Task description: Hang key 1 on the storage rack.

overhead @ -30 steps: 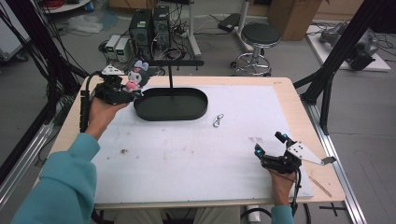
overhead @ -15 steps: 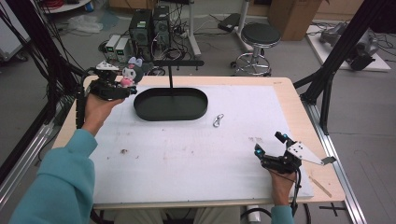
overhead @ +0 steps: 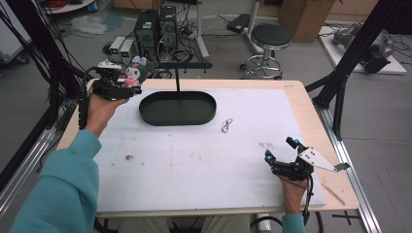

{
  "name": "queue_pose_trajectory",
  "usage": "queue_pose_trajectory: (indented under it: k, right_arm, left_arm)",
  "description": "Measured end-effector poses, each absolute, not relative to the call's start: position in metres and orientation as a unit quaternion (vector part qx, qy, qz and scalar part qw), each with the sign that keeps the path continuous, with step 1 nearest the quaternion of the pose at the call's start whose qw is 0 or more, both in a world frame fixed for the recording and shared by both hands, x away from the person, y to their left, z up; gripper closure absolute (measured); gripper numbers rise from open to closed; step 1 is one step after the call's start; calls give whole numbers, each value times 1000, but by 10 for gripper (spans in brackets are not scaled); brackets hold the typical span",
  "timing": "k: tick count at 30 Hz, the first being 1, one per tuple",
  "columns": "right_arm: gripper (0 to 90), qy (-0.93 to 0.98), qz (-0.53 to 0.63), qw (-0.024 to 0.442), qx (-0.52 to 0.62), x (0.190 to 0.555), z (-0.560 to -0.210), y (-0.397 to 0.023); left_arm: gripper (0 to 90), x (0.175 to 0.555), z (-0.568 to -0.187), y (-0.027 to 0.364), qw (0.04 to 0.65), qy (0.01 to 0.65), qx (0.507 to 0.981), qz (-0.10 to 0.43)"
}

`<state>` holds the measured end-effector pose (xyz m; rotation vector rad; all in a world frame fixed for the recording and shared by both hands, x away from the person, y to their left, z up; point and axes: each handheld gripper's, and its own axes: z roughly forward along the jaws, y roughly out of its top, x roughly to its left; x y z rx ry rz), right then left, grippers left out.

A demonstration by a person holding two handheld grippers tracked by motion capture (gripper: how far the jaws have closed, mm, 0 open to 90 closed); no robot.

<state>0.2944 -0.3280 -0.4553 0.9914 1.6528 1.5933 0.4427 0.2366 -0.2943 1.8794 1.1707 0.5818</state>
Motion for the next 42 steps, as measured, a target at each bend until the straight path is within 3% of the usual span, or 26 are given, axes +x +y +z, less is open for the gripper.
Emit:
queue_pose_trajectory:
  k: [42]
  right_arm:
    - [7,629,604,316,374,294,-455,-327]
  left_arm:
    - [523,457,-311,250,402,498,731,237]
